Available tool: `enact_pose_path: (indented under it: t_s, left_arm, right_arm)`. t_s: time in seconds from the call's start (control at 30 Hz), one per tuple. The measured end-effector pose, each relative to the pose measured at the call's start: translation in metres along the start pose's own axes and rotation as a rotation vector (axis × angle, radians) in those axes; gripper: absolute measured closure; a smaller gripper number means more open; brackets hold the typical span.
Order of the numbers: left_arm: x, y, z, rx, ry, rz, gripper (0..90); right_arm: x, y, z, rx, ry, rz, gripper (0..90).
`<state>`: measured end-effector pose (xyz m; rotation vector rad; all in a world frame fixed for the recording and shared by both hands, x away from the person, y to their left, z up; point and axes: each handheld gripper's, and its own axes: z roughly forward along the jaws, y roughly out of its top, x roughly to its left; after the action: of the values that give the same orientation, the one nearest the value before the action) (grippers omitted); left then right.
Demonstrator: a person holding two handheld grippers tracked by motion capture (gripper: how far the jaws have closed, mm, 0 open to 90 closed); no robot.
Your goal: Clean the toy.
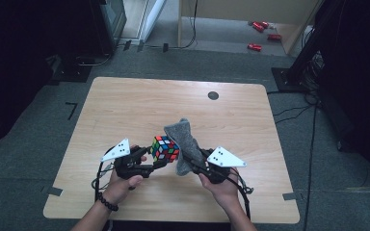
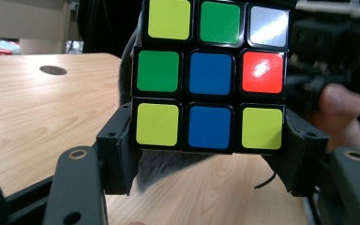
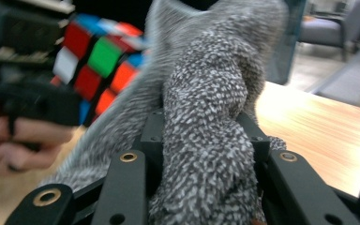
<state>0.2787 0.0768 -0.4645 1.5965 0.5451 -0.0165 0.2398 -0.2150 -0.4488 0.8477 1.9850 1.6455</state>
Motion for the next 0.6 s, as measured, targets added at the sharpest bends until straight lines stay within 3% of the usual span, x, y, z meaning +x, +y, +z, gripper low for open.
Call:
enact_pose_path:
  t_s: [0.17, 0.37, 0.43, 0.5, 0.6]
  left_arm:
    - [0.001, 0.001, -0.002, -0.018, -0.013, -0.018, 34.7]
    - [0.006, 0.004, -0.007, -0.041, 0.009, -0.048, 34.7]
    - [0.007, 0.005, -0.008, -0.034, 0.029, -0.056, 34.7]
    - [0.009, 0.004, -0.008, -0.023, 0.047, -0.065, 34.7]
    - [0.012, 0.003, -0.005, 0.014, 0.08, -0.089, 34.7]
  right_arm:
    - [0.014, -0.007, 0.01, 0.018, 0.055, -0.112, 65.0]
    - [0.03, -0.023, 0.026, 0.195, 0.175, -0.234, 64.1]
    - [0.032, -0.027, 0.031, 0.239, 0.159, -0.243, 63.3]
    - [0.028, -0.027, 0.031, 0.253, 0.121, -0.221, 62.4]
    - [0.013, -0.025, 0.027, 0.232, 0.018, -0.164, 61.6]
